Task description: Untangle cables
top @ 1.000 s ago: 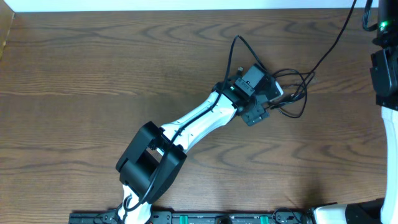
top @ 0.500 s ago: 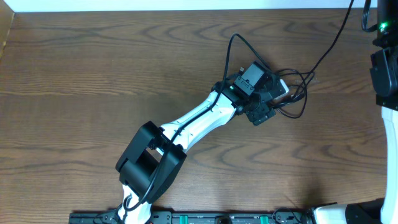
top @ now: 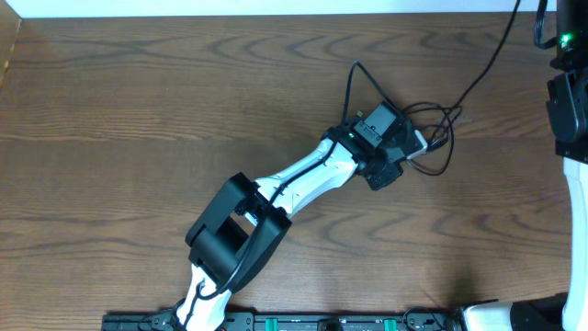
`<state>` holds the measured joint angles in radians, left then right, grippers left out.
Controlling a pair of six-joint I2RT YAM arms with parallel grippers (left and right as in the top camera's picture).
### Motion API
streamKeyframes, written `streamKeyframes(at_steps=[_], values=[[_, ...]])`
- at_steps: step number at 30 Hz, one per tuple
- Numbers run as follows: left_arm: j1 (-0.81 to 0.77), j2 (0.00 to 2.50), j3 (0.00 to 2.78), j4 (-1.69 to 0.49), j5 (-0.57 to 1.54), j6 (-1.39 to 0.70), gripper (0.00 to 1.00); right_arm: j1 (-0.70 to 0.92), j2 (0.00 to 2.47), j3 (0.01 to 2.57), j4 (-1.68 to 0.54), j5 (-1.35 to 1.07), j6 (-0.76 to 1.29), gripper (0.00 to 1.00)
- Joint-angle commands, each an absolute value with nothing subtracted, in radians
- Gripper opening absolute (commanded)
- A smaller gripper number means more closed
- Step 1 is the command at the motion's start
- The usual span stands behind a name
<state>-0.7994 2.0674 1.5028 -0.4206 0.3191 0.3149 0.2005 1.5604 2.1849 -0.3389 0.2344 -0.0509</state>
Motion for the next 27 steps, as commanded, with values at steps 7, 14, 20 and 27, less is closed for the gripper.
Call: streamKeyframes(at_steps=[7, 14, 20, 27], values=[[-0.514, 1.374, 1.529, -0.731, -0.054, 0.224, 0.08, 0.048, 1.556, 2.196, -0.425, 0.233, 0.004, 0.01], [-0.114, 1.182, 1.529, -0.883, -0.053, 0.102, 0.07, -0.255, 1.556, 2.196, -0.449, 0.237, 0.044, 0.01], [0.105, 1.149, 1.529, -0.89, -0.054, 0.031, 0.07, -0.515, 1.556, 2.196, -0.463, 0.32, 0.015, 0.01], [0.307, 1.151, 1.529, -0.889, -0.125, -0.135, 0.07, -0.637, 1.566, 2.195, -0.463, 0.32, -0.008, 0.01]])
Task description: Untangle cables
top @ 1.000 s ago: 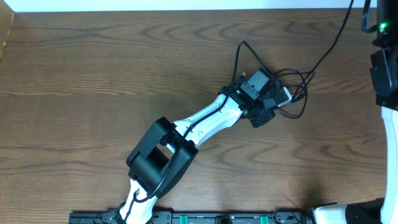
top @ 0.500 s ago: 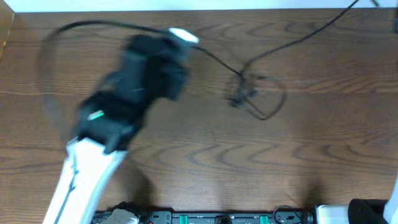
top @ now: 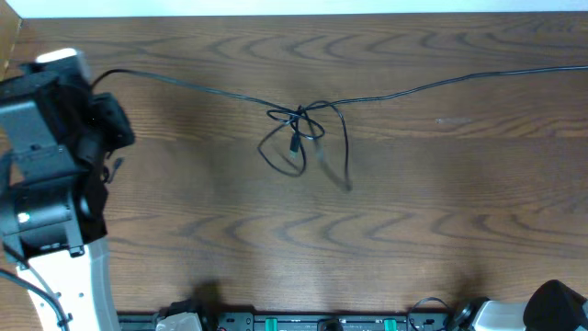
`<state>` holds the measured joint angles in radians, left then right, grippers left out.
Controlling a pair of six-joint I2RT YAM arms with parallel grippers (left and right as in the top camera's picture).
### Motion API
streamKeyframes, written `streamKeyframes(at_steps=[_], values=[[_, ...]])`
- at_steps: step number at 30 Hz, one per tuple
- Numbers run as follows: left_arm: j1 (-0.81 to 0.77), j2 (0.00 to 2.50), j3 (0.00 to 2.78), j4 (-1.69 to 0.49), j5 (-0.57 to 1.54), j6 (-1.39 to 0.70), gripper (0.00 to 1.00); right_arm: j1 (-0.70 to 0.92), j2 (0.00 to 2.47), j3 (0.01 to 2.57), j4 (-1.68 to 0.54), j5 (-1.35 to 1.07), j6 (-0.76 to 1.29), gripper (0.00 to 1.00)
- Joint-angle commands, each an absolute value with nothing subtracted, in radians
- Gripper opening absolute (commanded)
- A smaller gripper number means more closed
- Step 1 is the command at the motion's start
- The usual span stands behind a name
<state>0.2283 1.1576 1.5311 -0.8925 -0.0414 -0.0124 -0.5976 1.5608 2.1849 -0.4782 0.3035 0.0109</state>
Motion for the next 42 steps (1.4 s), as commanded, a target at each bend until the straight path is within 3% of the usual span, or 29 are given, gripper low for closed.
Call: streamKeyframes(at_steps=[1, 7, 12, 16, 24, 30, 34, 35, 36, 42], values=[[0.355, 1.155, 1.529, -0.888, -0.154, -0.17, 0.07, -0.659, 1.578, 2.195, -0.459, 0.324, -0.008, 0.01], [0.532, 1.182, 1.529, -0.856, -0.12, -0.287, 0.07, -0.739, 1.67, 2.195, -0.499, 0.322, 0.061, 0.01], [0.593, 1.266, 1.529, -0.798, -0.092, -0.361, 0.07, -0.743, 1.794, 2.195, -0.589, 0.319, 0.066, 0.01], [0.595, 1.349, 1.529, -0.794, -0.096, -0.366, 0.08, -0.743, 1.876, 2.195, -0.641, 0.269, 0.067, 0.01], [0.582, 1.438, 1.529, -0.794, 0.02, -0.394, 0.07, -0.649, 1.933, 2.195, -0.664, -0.143, 0.13, 0.01], [0.482, 1.417, 1.53, -0.785, 0.015, -0.344, 0.07, -0.432, 1.961, 2.194, -0.699, -0.116, 0.154, 0.01], [0.474, 1.406, 1.53, -0.809, 0.028, -0.342, 0.07, -0.432, 2.005, 2.189, -0.712, -0.018, 0.233, 0.01], [0.473, 1.401, 1.53, -0.804, 0.049, -0.342, 0.07, -0.443, 2.022, 2.189, -0.731, -0.027, 0.252, 0.46], [0.473, 1.396, 1.53, -0.798, 0.069, -0.341, 0.07, -0.447, 2.029, 2.189, -0.738, -0.029, 0.257, 0.99], [0.438, 1.345, 1.53, -0.78, 0.105, -0.307, 0.07, -0.432, 2.04, 2.19, -0.775, -0.036, 0.269, 0.99]])
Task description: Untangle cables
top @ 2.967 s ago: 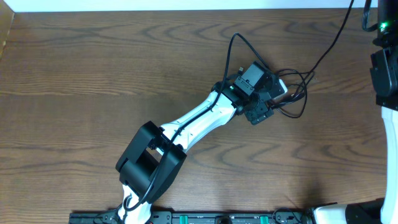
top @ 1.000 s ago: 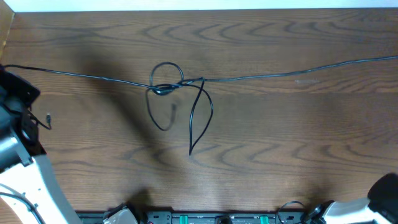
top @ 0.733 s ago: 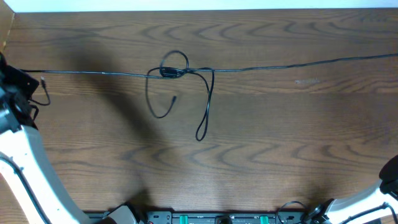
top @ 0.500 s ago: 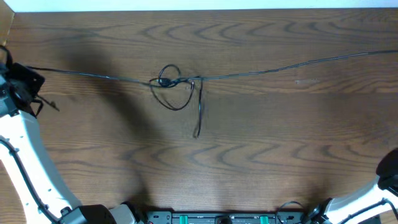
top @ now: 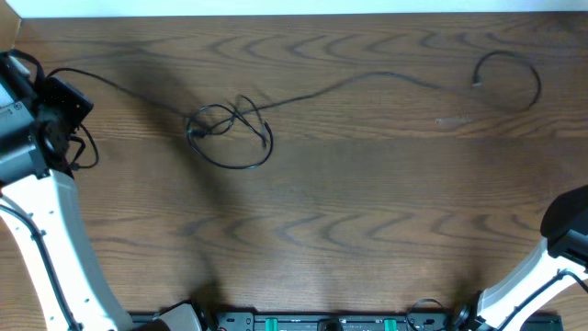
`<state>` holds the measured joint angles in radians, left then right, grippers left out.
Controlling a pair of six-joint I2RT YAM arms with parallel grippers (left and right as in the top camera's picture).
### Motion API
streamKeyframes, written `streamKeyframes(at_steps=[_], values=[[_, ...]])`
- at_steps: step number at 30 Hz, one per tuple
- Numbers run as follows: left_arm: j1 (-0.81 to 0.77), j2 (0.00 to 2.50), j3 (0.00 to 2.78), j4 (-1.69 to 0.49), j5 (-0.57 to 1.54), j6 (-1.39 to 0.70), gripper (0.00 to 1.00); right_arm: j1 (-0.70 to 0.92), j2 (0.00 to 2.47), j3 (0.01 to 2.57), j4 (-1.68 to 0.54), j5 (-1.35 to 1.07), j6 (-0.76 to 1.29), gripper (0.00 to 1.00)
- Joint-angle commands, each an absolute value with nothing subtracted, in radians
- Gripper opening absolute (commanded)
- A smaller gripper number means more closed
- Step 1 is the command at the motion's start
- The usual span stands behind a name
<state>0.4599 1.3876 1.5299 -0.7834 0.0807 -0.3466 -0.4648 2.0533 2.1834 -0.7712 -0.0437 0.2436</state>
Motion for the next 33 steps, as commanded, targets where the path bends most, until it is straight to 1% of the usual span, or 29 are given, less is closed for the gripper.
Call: streamKeyframes(at_steps=[1, 2, 5, 7, 8, 11, 14, 15, 16, 18, 19, 20, 21, 22, 23, 24, 25, 27, 31, 33], values=[[0.43, 1.339, 1.53, -0.78, 0.105, -0.303, 0.07, -0.418, 2.034, 2.19, -0.781, -0.039, 0.262, 0.99], [0.422, 1.334, 1.53, -0.78, 0.105, -0.302, 0.07, -0.399, 2.028, 2.19, -0.79, -0.067, 0.232, 0.99], [0.395, 1.319, 1.53, -0.78, 0.105, -0.284, 0.07, -0.308, 2.011, 2.19, -0.848, -0.267, 0.035, 0.98], [0.376, 1.312, 1.53, -0.78, 0.105, -0.276, 0.07, -0.224, 2.006, 2.19, -0.915, -0.438, -0.155, 0.98], [0.358, 1.309, 1.53, -0.78, 0.105, -0.27, 0.08, -0.117, 2.006, 2.189, -0.999, -0.561, -0.335, 0.99], [0.347, 1.309, 1.53, -0.78, 0.105, -0.27, 0.07, 0.015, 2.007, 2.189, -1.063, -0.549, -0.422, 0.99], [0.34, 1.309, 1.53, -0.781, 0.105, -0.27, 0.07, 0.125, 2.011, 2.189, -1.069, -0.519, -0.411, 0.97], [0.334, 1.309, 1.529, -0.784, 0.105, -0.27, 0.08, 0.162, 2.017, 2.189, -1.062, -0.492, -0.383, 0.99], [0.329, 1.309, 1.529, -0.785, 0.105, -0.27, 0.07, 0.199, 2.026, 2.188, -1.038, -0.446, -0.324, 0.99], [0.318, 1.309, 1.529, -0.791, 0.105, -0.27, 0.07, 0.264, 2.052, 2.183, -0.958, -0.279, -0.068, 0.99], [0.311, 1.309, 1.529, -0.793, 0.105, -0.27, 0.08, 0.29, 2.068, 2.18, -0.918, -0.171, 0.096, 0.98], [0.304, 1.309, 1.529, -0.797, 0.105, -0.27, 0.08, 0.319, 2.093, 2.177, -0.888, -0.02, 0.349, 0.97], [0.301, 1.309, 1.529, -0.799, 0.105, -0.269, 0.08, 0.334, 2.109, 2.177, -0.884, 0.053, 0.501, 0.96], [0.298, 1.309, 1.529, -0.801, 0.105, -0.269, 0.07, 0.353, 2.135, 2.177, -0.885, 0.111, 0.697, 0.94], [0.296, 1.309, 1.529, -0.802, 0.105, -0.266, 0.07, 0.366, 2.156, 2.177, -0.881, 0.128, 0.816, 0.9], [0.295, 1.309, 1.529, -0.805, 0.105, -0.266, 0.07, 0.382, 2.183, 2.177, -0.869, 0.132, 0.942, 0.77], [0.295, 1.309, 1.529, -0.809, 0.105, -0.266, 0.07, 0.408, 2.225, 2.177, -0.85, 0.123, 1.122, 0.72], [0.295, 1.309, 1.529, -0.818, 0.105, -0.266, 0.07, 0.442, 2.284, 2.177, -0.817, 0.121, 1.322, 0.73], [0.295, 1.309, 1.529, -0.844, 0.105, -0.258, 0.07, 0.496, 2.392, 2.177, -0.778, 0.121, 1.664, 0.81], [0.295, 1.309, 1.529, -0.861, 0.105, -0.255, 0.07, 0.513, 2.434, 2.177, -0.749, 0.116, 1.731, 0.78]])
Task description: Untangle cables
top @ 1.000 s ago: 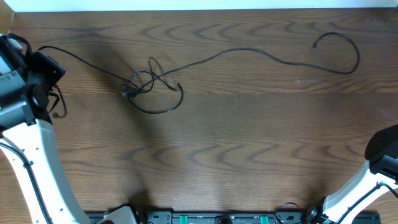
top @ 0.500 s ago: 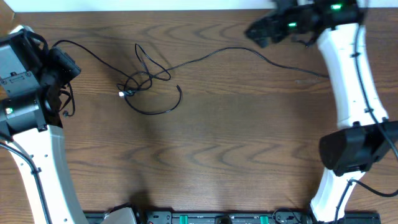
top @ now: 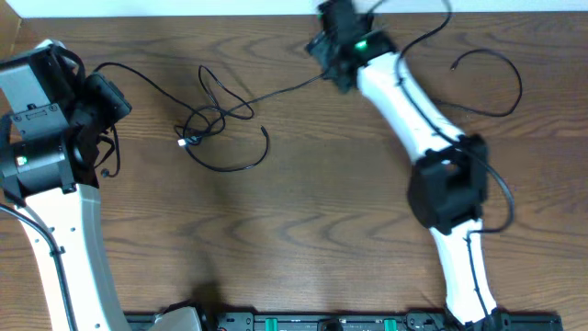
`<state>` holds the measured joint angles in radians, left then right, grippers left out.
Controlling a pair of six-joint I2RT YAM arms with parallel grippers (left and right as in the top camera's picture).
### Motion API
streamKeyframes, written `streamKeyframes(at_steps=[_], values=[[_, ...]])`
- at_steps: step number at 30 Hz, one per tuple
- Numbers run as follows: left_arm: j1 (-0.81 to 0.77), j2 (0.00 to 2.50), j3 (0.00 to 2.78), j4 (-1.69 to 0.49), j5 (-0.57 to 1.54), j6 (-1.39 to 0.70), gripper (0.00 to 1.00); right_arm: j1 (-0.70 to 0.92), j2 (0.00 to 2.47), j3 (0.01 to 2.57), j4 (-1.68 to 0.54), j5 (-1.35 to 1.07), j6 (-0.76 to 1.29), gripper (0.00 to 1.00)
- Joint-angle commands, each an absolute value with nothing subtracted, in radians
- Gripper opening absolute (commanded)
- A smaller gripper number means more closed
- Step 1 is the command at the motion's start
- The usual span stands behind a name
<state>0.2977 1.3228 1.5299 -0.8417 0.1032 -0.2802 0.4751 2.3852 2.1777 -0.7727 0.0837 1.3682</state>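
Note:
A thin black cable crosses the wooden table (top: 303, 230). Its tangle (top: 213, 115) of loose loops lies left of centre, with a small white plug end (top: 181, 142) sticking out. At the far left my left gripper (top: 115, 99) appears shut on one end of the cable. The cable climbs from the tangle to my right gripper (top: 323, 48) at the back centre, which appears shut on it. Beyond that gripper it curves into an open loop (top: 501, 87) at the back right.
The right arm (top: 432, 156) stretches from the front edge diagonally to the back centre. The left arm (top: 55, 211) stands along the left edge. A rail with connectors (top: 303, 324) runs along the front edge.
The right arm, then only at the front right corner, now reaches to the back centre on the cable. The tangle's loops have spread apart, and the left gripper sits a little further right.
First my left gripper was on a bunched cable right of centre. Then the cable lay stretched across the table, knotted at mid-table, with the left arm far left. Later the knot sat further left with the right end looped. Now both grippers hold the cable.

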Motion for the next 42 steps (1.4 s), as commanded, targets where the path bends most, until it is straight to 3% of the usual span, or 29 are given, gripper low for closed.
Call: streamKeyframes(at_steps=[1, 10, 12, 17, 26, 27, 28, 29, 31, 36, 42], values=[[0.295, 1.309, 1.529, -0.871, 0.105, -0.252, 0.08, 0.523, 2.462, 2.177, -0.725, 0.109, 1.758, 0.77], [0.295, 1.309, 1.529, -0.908, 0.128, -0.214, 0.07, 0.503, 2.514, 2.177, -0.705, 0.151, 1.887, 0.79], [0.295, 1.309, 1.529, -0.912, 0.128, -0.214, 0.07, 0.49, 2.515, 2.177, -0.699, 0.157, 1.852, 0.68], [0.295, 1.308, 1.529, -0.913, 0.139, -0.214, 0.07, 0.466, 2.531, 2.177, -0.699, 0.222, 1.798, 0.78], [0.295, 1.298, 1.529, -0.912, 0.15, -0.214, 0.07, 0.377, 2.538, 2.177, -0.659, 0.229, 1.707, 0.75], [0.295, 1.298, 1.529, -0.912, 0.15, -0.214, 0.08, 0.37, 2.538, 2.177, -0.663, 0.231, 1.696, 0.73], [0.295, 1.298, 1.529, -0.912, 0.15, -0.214, 0.07, 0.358, 2.538, 2.177, -0.669, 0.233, 1.676, 0.63], [0.295, 1.298, 1.529, -0.912, 0.15, -0.214, 0.07, 0.353, 2.539, 2.177, -0.67, 0.233, 1.663, 0.48], [0.295, 1.298, 1.529, -0.91, 0.15, -0.214, 0.07, 0.345, 2.538, 2.177, -0.67, 0.23, 1.633, 0.03], [0.295, 1.298, 1.529, -0.909, 0.15, -0.214, 0.07, 0.35, 2.535, 2.178, -0.673, 0.204, 1.555, 0.01], [0.295, 1.298, 1.529, -0.908, 0.15, -0.214, 0.07, 0.379, 2.355, 2.2, -0.59, 0.225, 1.002, 0.01]])
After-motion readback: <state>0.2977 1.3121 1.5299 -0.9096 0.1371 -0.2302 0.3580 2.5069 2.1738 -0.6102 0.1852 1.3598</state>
